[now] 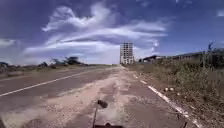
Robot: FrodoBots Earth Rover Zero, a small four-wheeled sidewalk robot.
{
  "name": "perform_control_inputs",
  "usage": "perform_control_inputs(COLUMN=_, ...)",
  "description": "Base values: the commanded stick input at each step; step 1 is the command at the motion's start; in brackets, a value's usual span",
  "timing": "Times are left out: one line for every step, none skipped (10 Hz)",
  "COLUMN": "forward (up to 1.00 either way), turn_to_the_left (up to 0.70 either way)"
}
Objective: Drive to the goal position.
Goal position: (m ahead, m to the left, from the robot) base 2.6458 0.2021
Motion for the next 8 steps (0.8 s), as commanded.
perform_control_inputs(forward=1.0, turn_to_the_left=-0.05)
perform_control_inputs(forward=1.0, turn_to_the_left=0.0)
perform_control_inputs(forward=1.0, turn_to_the_left=0.0)
perform_control_inputs(forward=1.0, turn_to_the_left=0.0)
perform_control_inputs(forward=1.0, turn_to_the_left=0.0)
perform_control_inputs(forward=1.0, turn_to_the_left=0.0)
perform_control_inputs(forward=1.0, turn_to_the_left=0.0)
perform_control_inputs(forward=1.0, turn_to_the_left=0.0)
